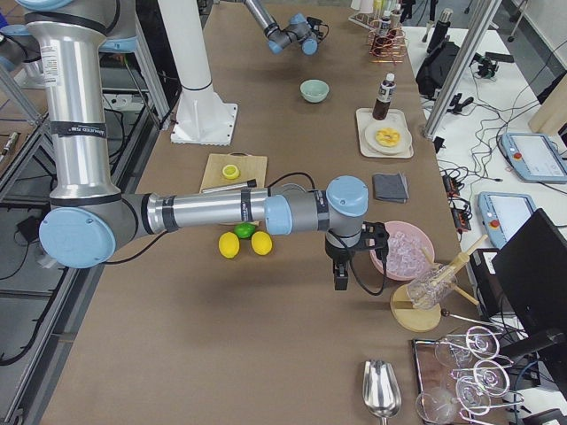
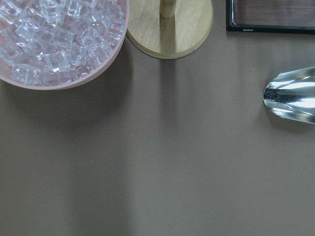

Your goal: Pour ice into bowl

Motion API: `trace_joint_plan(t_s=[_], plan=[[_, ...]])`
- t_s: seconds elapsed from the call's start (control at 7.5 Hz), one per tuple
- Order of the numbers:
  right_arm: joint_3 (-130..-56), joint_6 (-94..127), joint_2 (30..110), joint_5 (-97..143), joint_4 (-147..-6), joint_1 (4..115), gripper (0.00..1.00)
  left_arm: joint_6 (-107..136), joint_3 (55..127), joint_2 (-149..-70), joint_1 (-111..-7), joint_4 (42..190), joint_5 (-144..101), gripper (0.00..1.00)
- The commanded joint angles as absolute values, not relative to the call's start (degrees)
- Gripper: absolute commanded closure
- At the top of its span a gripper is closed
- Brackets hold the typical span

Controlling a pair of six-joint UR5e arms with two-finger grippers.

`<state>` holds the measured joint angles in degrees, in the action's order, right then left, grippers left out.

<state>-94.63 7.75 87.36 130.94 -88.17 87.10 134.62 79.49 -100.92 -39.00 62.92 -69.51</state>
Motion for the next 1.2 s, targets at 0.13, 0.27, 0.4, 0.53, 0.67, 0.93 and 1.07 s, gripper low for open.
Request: trace_joint_plan(t_s=[0.13, 0.27, 0.4, 0.53, 0.67, 0.93, 1.07], plan=[[-95.0, 8.0, 87.4, 131.0, -88.3, 86.9, 0.01, 133.1, 88.9, -101.1, -38.8, 55.3, -72.7, 0.02], [-94.8, 8.1, 87.4, 130.9, -88.3, 86.7, 0.01, 132.6, 92.9, -101.2, -37.9, 52.0, -73.1, 0.02], [-95.0, 8.3, 87.3, 130.8, -88.3, 86.5, 0.01, 132.0, 96.2, -101.2, -37.5, 49.1, -73.1, 0.02], [-95.3, 8.9, 87.0, 130.6, -88.5, 86.1, 0.01, 128.4, 100.7, -101.0, -37.5, 47.7, -73.1, 0.02], [-95.4, 9.7, 86.6, 130.5, -88.5, 85.5, 0.01, 125.5, 103.8, -100.8, -38.0, 47.4, -73.0, 0.02], [-98.3, 17.3, 85.3, 130.3, -88.7, 81.6, 0.01, 113.2, 109.8, -100.6, -43.9, 47.5, -72.6, 0.02], [-99.4, 21.8, 82.9, 129.2, -90.2, 79.1, 0.01, 105.9, 111.8, -100.9, -48.0, 47.9, -72.6, 0.02]])
